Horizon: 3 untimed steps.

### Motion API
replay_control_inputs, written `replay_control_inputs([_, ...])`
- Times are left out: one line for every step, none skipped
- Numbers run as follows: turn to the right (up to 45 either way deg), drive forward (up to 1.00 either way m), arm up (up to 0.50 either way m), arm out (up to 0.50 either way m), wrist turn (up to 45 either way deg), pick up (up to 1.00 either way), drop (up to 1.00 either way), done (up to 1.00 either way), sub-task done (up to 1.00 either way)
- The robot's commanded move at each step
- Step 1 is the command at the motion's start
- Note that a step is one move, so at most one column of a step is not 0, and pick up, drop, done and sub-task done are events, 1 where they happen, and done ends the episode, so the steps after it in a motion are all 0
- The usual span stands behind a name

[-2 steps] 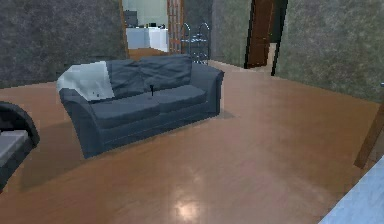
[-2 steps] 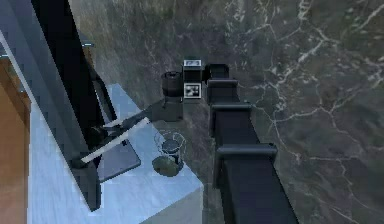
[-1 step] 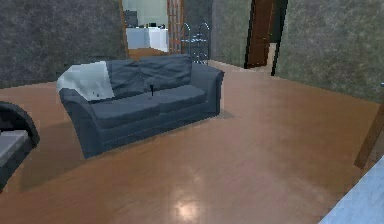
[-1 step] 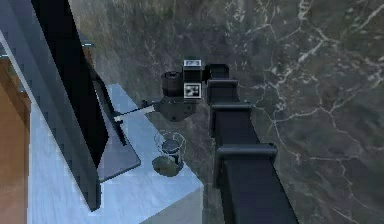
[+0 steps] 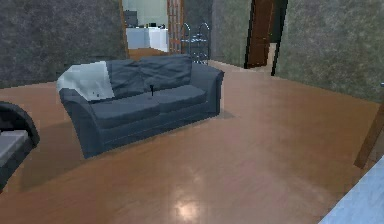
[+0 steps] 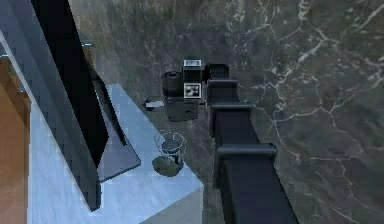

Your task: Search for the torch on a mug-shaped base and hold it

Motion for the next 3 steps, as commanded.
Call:
replay_control_inputs([0.0,0.0,-0.3,0.0,0.0,0.0,0.0,0.0,0.0])
replay_control_inputs([0.0,0.0,0.0,0.0,0.0,1.0,0.0,0.0,0.0])
replay_control_inputs([0.0,0.0,0.1,0.0,0.0,0.0,0.0,0.0,0.0])
